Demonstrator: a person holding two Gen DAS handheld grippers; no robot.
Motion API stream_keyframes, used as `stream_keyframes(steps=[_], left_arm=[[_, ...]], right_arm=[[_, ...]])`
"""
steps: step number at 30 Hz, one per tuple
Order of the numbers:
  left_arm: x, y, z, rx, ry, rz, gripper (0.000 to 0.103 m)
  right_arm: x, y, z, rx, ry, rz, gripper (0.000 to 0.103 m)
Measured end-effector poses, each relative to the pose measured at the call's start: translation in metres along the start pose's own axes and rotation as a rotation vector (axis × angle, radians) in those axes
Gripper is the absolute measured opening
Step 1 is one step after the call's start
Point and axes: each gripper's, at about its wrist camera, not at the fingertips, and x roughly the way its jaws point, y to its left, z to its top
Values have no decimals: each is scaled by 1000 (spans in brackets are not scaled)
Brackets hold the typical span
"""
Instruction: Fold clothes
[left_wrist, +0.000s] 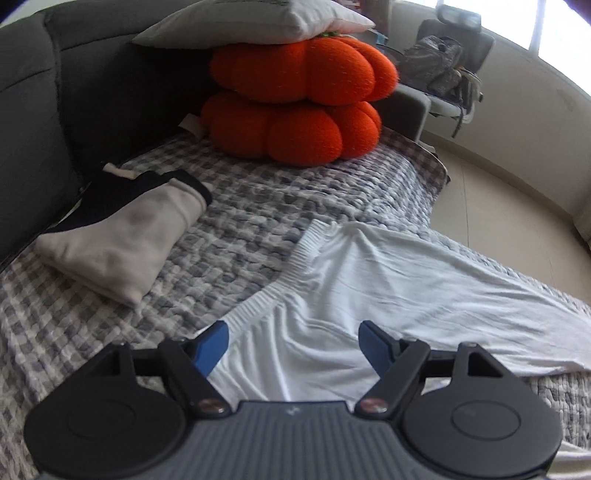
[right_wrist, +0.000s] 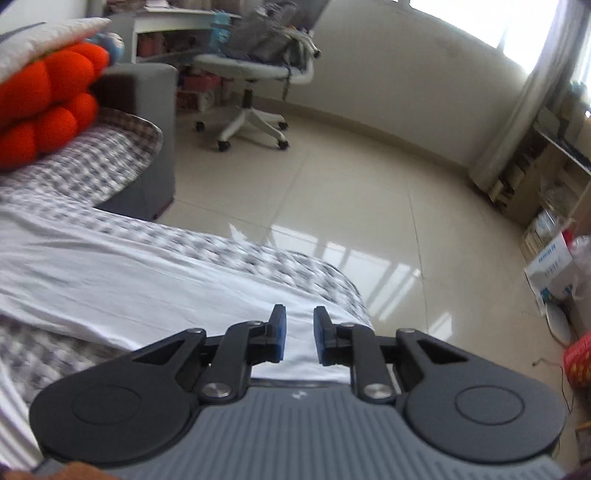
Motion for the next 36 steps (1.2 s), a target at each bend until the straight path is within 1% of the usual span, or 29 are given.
stream_keyframes(steps=[2,5,7,9,10,13,17,21,24,27,30,31,32,33,34,35,36], left_arm=[[-7,20,-1,-56,-7,-3,79],[-12,49,-11,-95,6,16,79],[-10,69,-19,-131,40,39,79],[-5,93,-26,-205,84,54,78],[-1,102,-27,-247,104,51,78],[13,118,-31,-349,143,24,78],[23,108,-33,-387,176,-72,78],[30,91,-30,-367,173,-77,79],[39,79,-29,-336,194,-95,79],[50,71,-29,-308,216,-77,78],[55,73,-29,-319,216,-39,73],[55,74,-28,-323,209,-33,67],[54,74,-28,-324,206,-30,59],[54,75,-29,-323,205,-28,56],[54,77,-29,-320,202,-23,50],[53,79,-29,-320,200,-18,39],[54,81,-29,-326,201,-17,33]], right_arm=[[-19,27,2,-37,-50,37,32],[-48,68,5,-93,-126,92,33],[-68,96,8,-131,-176,128,34],[-87,123,10,-168,-227,165,39],[-92,137,10,-196,-240,166,43],[-103,160,-4,-267,-255,162,44],[-117,181,-22,-279,-245,200,44],[-121,203,-52,-371,-210,257,44],[-120,221,-72,-452,-178,295,44],[-117,238,-86,-531,-156,324,46],[-112,250,-97,-598,-149,327,48],[-110,254,-98,-614,-145,325,48],[-108,257,-101,-629,-143,320,48],[-105,260,-103,-643,-140,313,48],[-101,263,-104,-659,-134,305,48],[-97,266,-105,-677,-128,297,45],[-94,269,-106,-689,-119,292,41]])
